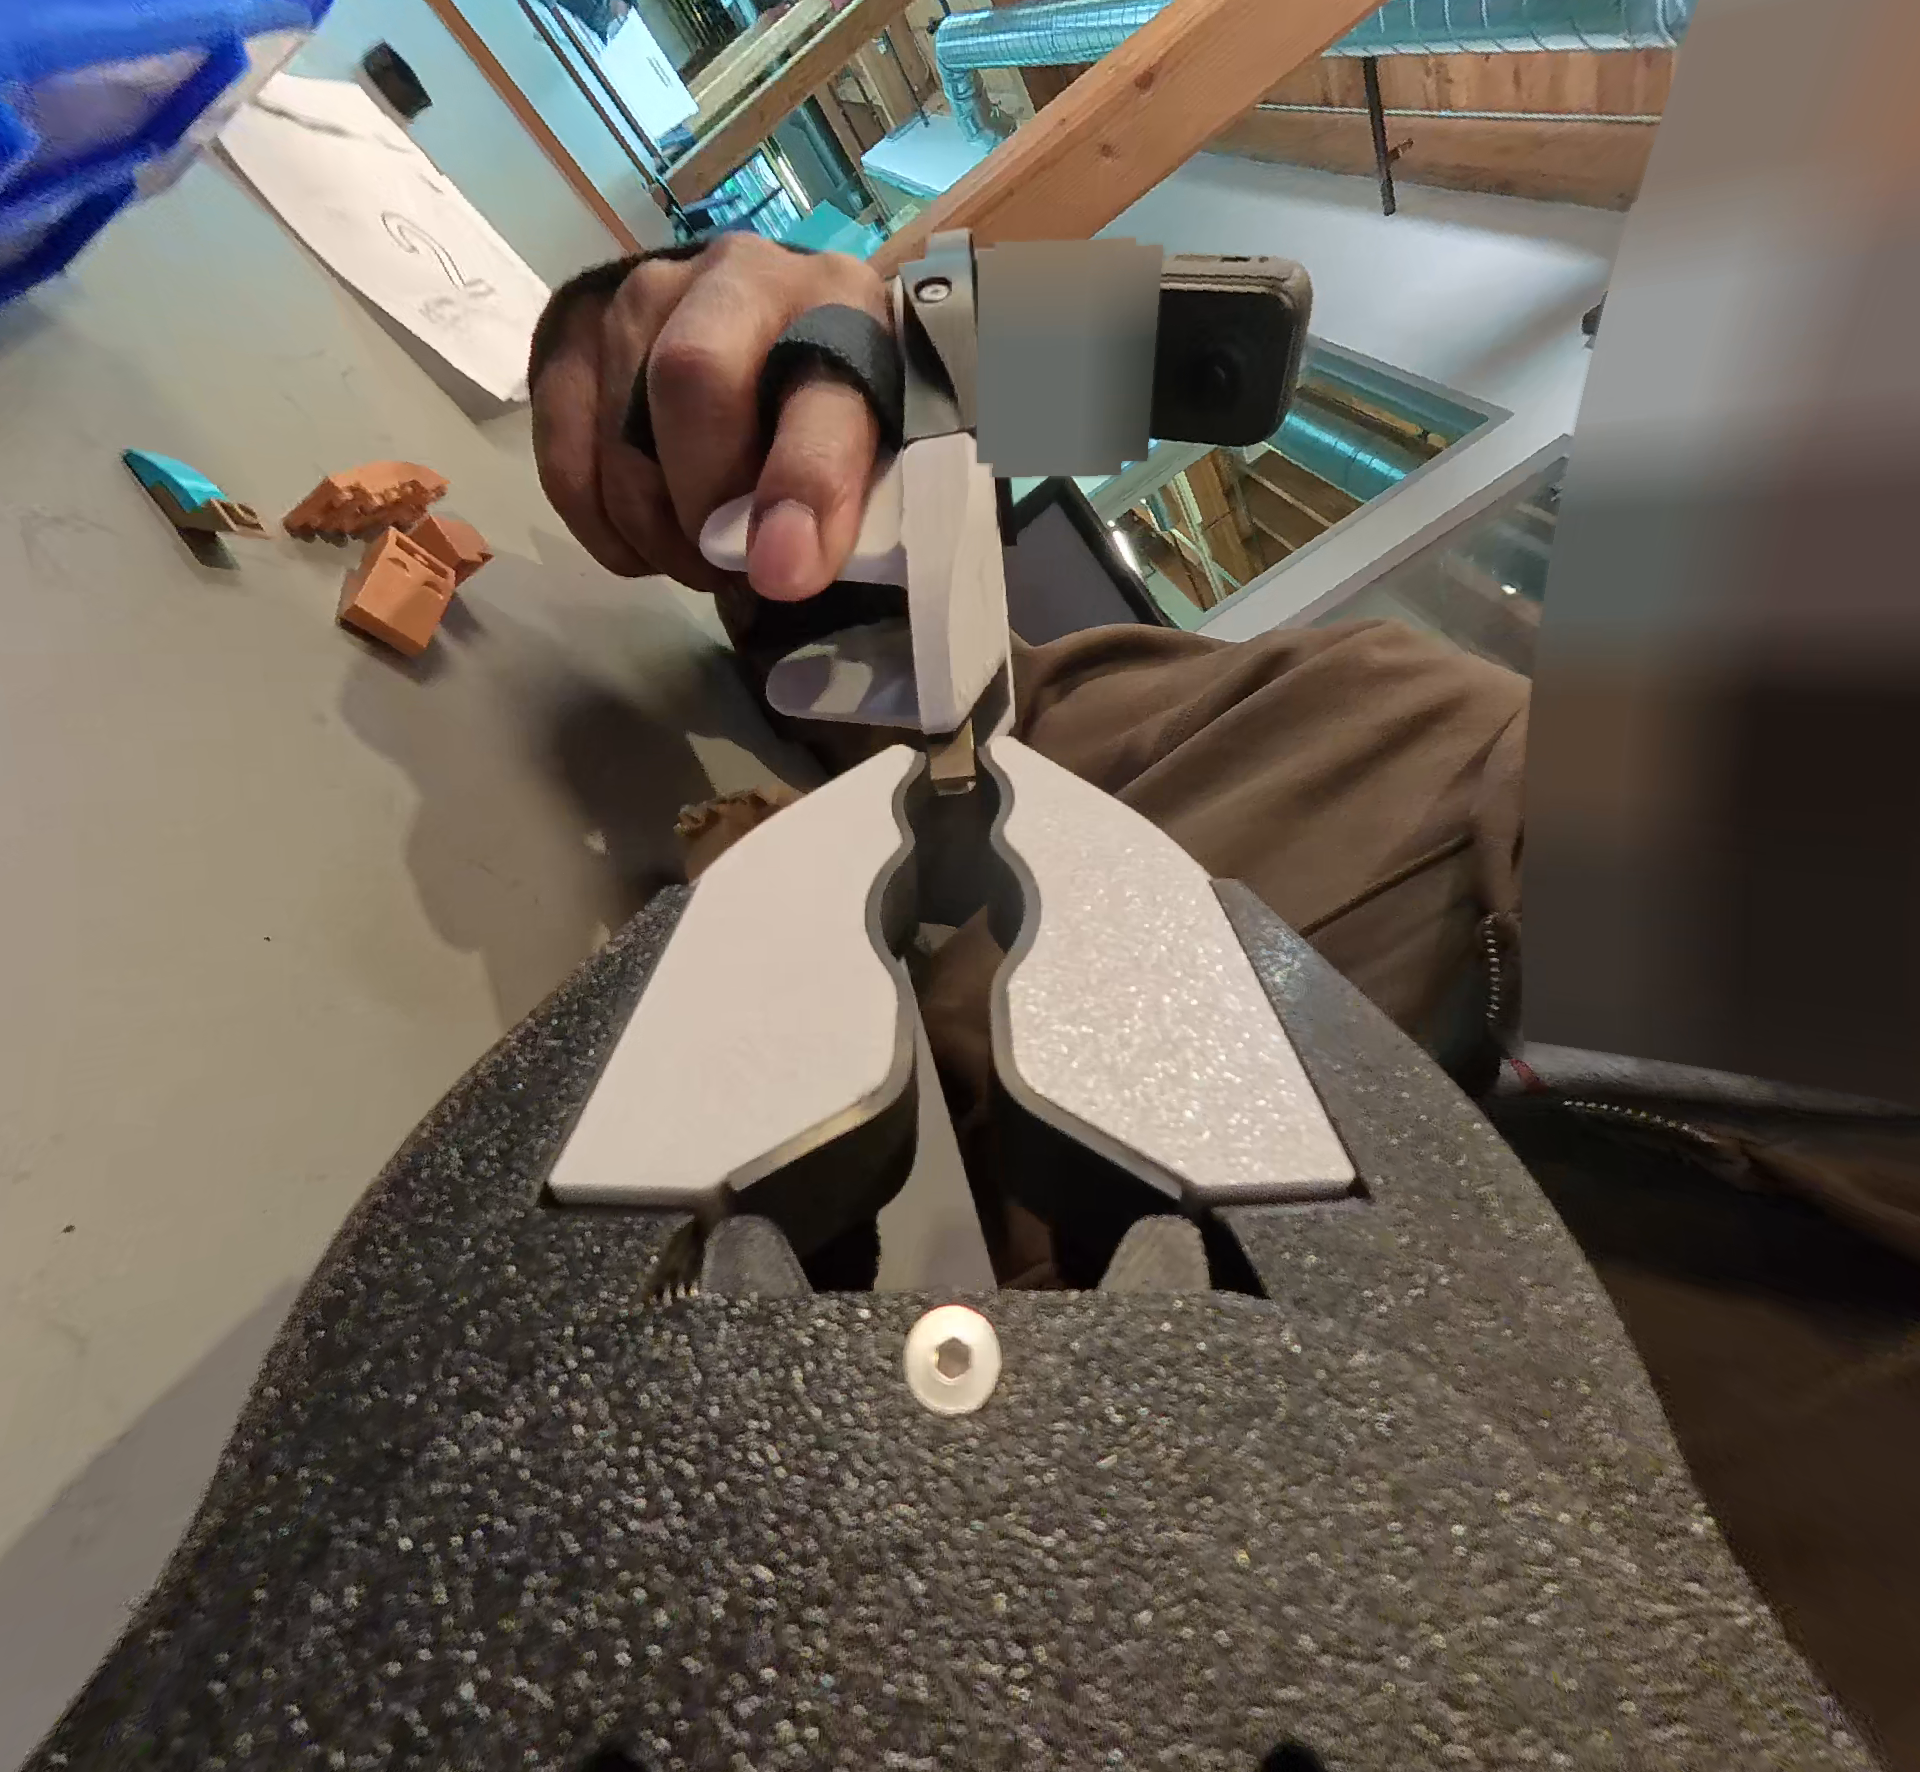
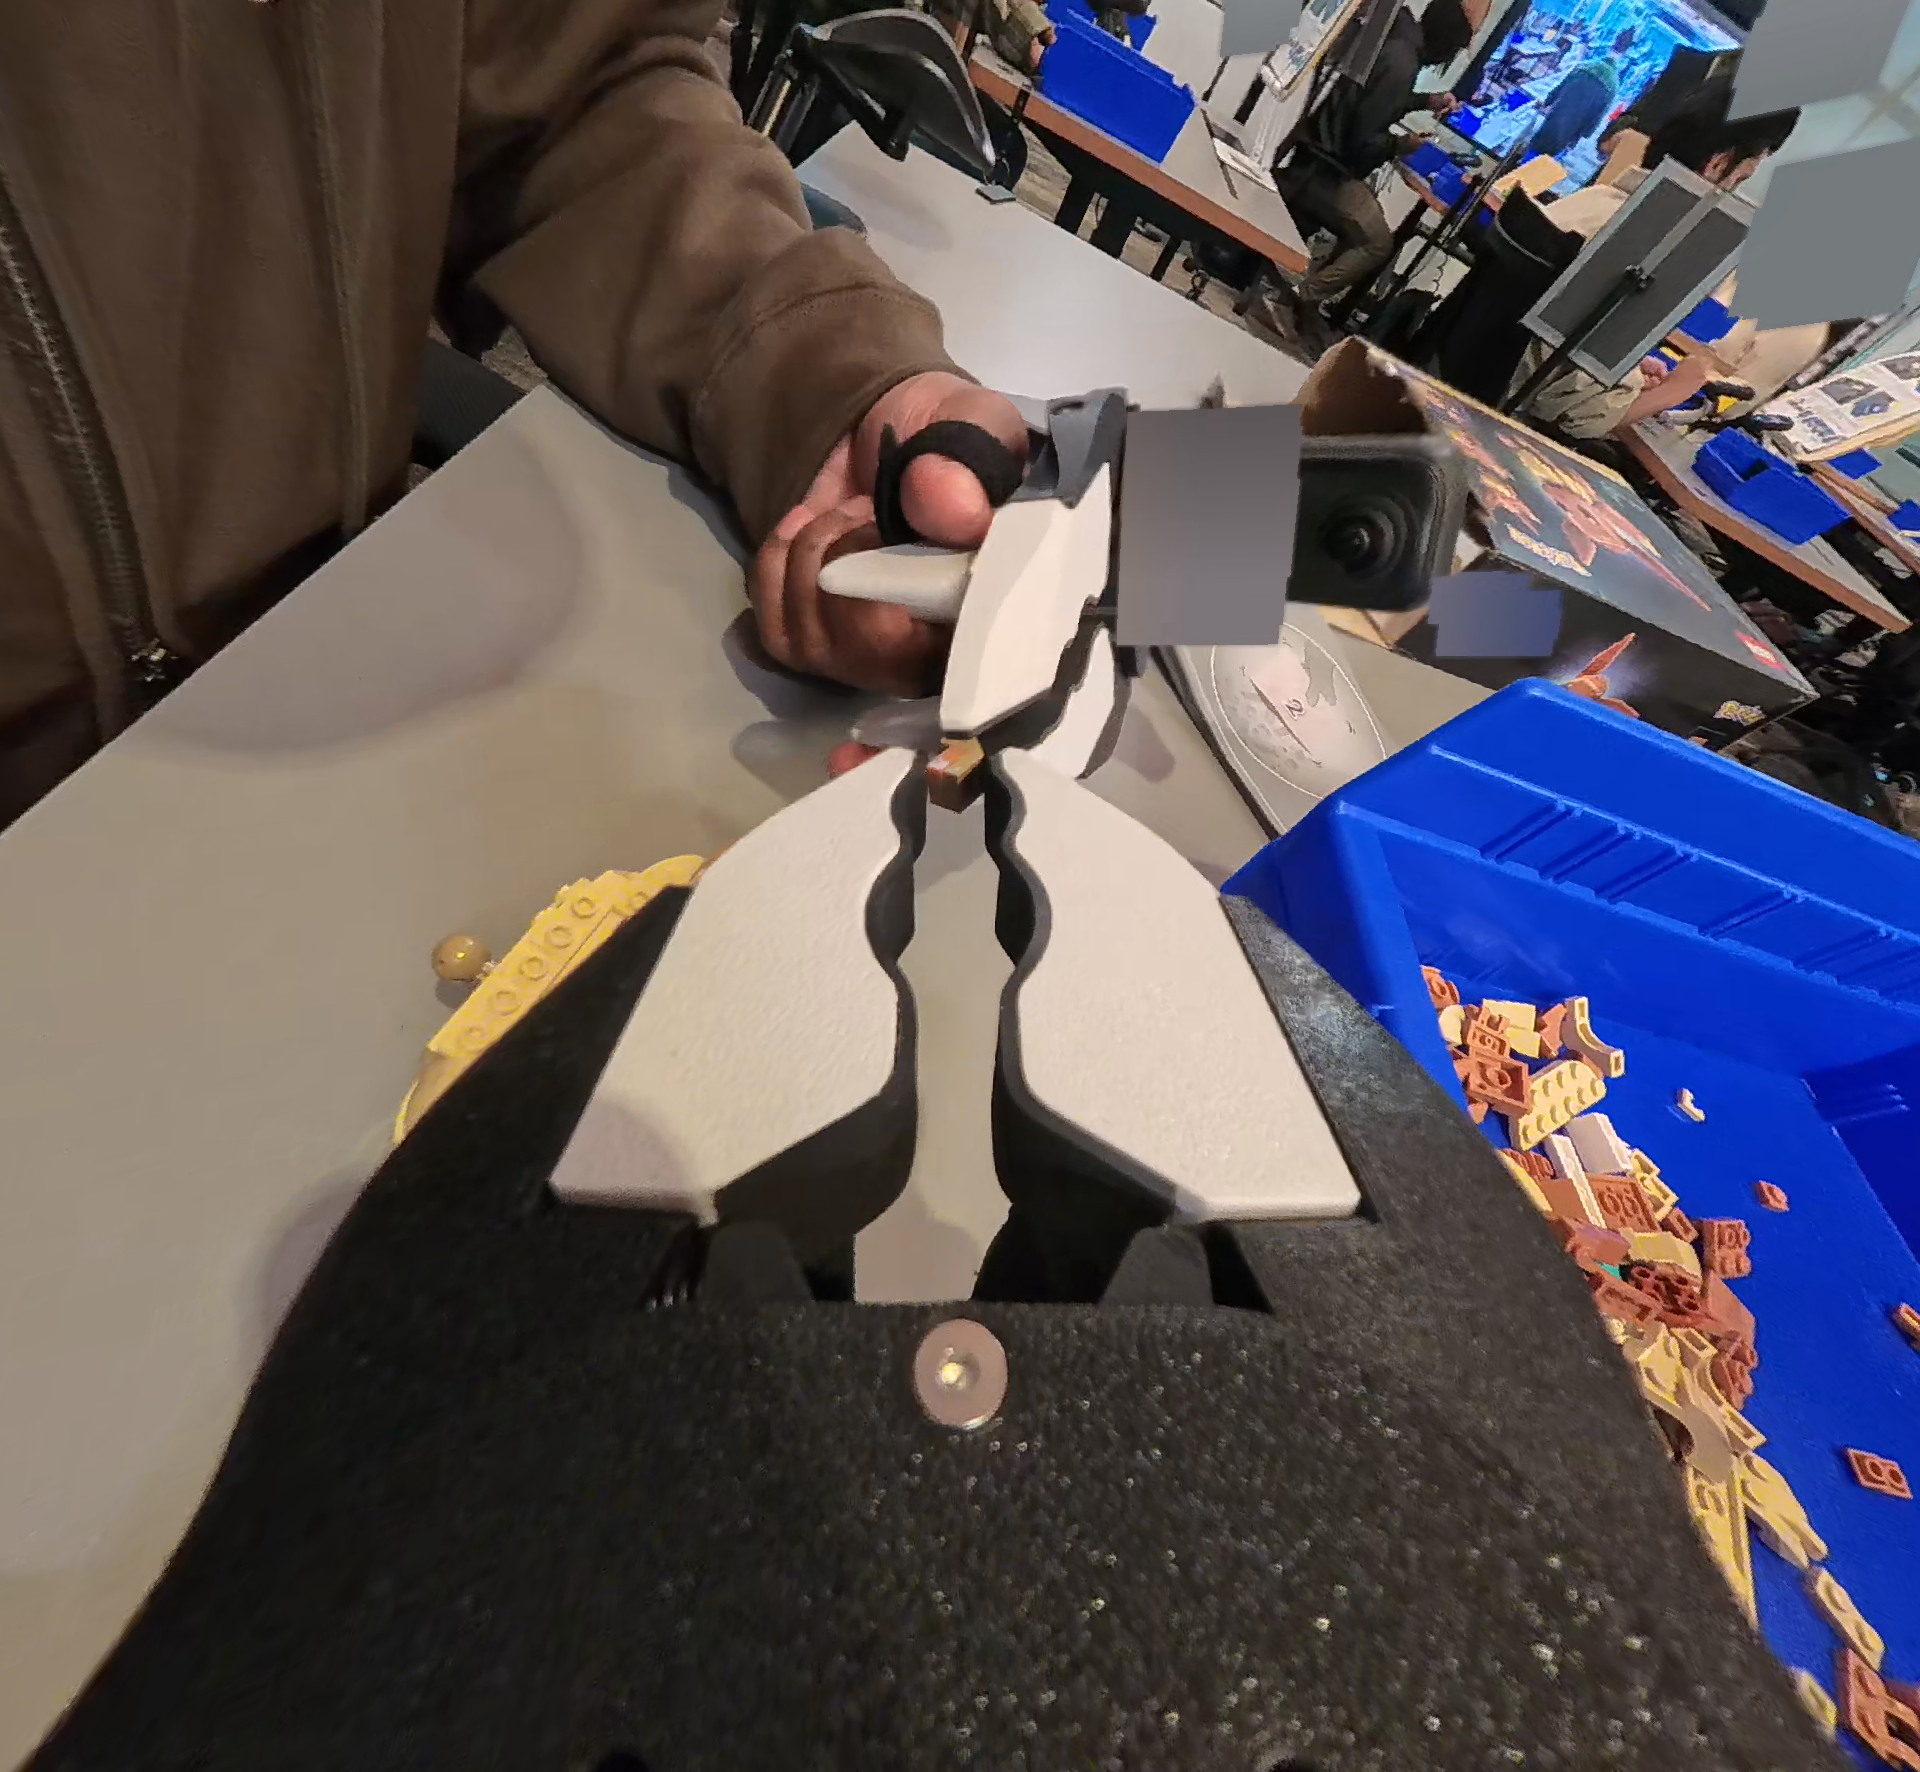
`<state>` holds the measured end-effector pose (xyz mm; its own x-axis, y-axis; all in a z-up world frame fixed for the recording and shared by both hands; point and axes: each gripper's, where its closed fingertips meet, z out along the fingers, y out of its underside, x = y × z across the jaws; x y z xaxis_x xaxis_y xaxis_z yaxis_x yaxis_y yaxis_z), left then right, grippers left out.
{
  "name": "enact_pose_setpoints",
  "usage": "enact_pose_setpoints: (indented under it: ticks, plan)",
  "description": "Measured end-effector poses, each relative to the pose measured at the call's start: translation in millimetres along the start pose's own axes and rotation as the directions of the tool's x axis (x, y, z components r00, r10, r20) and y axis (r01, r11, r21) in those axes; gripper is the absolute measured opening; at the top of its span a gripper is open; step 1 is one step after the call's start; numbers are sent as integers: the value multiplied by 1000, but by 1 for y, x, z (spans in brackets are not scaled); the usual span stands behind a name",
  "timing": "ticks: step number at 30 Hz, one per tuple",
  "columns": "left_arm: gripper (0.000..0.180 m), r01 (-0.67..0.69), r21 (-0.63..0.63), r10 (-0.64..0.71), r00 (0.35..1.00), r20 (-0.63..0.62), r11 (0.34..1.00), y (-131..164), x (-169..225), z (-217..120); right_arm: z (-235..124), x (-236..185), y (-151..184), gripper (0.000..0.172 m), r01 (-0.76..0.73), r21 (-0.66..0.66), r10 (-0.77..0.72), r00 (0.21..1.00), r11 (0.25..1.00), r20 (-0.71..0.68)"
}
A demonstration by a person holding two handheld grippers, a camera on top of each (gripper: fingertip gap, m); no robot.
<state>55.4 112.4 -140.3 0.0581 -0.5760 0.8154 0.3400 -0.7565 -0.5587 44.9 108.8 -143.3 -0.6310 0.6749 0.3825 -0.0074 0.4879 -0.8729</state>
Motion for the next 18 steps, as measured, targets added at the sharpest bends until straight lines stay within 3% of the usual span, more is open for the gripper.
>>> enact_pose_setpoints:
  ticks: [3, 7, 12, 15, 18]
  plan:
    - [8, -100, 61, 96, 994, 56, 993, -12, -2, -5, 0, 13, 1, 12, -69, 6, 69, 995, 998, -70]
    - [8, -268, 185, 243, 959, 148, 945, -34, 1, -18, 1, 38, -4, 27, -343, 106, 355, 924, 933, -143]
    - [8, -460, 219, 401, 877, 264, 860, -46, 6, -26, 7, 46, -17, 24, -616, 257, 642, 766, 745, -25]
    - [8, -504, 227, 439, 853, 282, 834, -48, 9, -28, 7, 48, -20, 17, -690, 301, 713, 699, 658, 46]
    - [8, -518, 227, 453, 845, 283, 825, -48, 10, -28, 8, 48, -18, 16, -721, 305, 740, 668, 621, 73]
